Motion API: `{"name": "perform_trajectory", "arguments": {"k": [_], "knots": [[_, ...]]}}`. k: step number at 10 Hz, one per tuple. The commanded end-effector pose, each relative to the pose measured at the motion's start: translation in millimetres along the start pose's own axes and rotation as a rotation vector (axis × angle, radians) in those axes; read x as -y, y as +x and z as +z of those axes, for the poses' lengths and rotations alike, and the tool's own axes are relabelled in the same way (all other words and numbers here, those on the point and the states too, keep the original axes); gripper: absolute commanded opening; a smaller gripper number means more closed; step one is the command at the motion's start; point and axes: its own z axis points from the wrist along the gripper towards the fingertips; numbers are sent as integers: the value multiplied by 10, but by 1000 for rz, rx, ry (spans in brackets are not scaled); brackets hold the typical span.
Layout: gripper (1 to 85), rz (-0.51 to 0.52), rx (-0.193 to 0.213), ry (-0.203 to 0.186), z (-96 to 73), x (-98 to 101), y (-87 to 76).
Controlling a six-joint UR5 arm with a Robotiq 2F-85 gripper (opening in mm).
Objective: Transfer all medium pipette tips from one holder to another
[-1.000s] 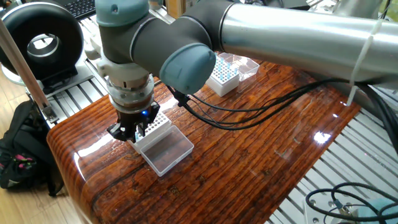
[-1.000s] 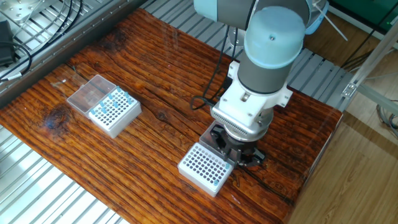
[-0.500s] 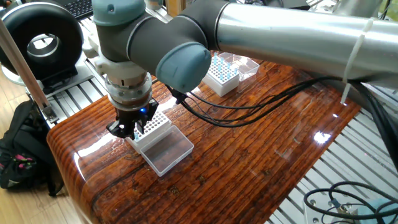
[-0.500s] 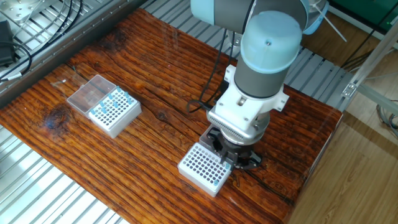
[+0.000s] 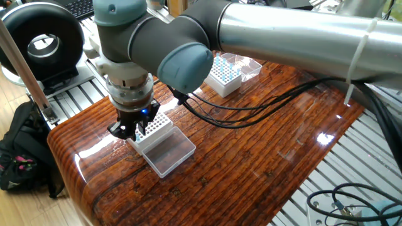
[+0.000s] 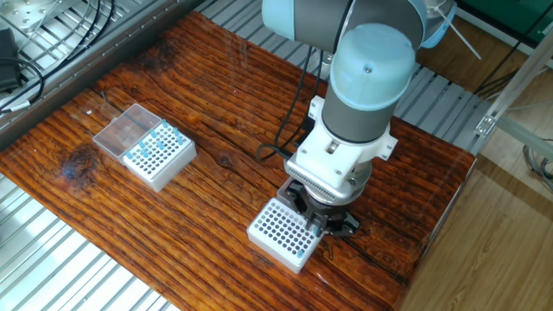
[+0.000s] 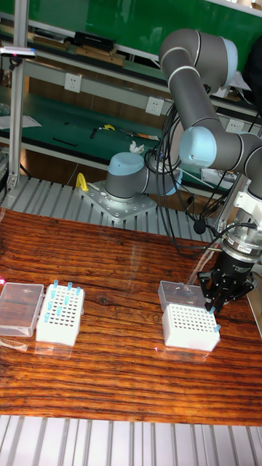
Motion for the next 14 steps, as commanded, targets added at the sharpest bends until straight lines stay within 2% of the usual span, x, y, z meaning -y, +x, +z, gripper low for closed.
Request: {"name": "perform_trajectory", "arguments": {"k": [1,7,12,14], "knots": [[223,9,-3,-9,14,-17,-5],[160,17,-4,-10,17,-26,-7],[123,30,-17,-3,-65,-69,-30],[123,26,-23,-10,-170,-41,-81]]}}
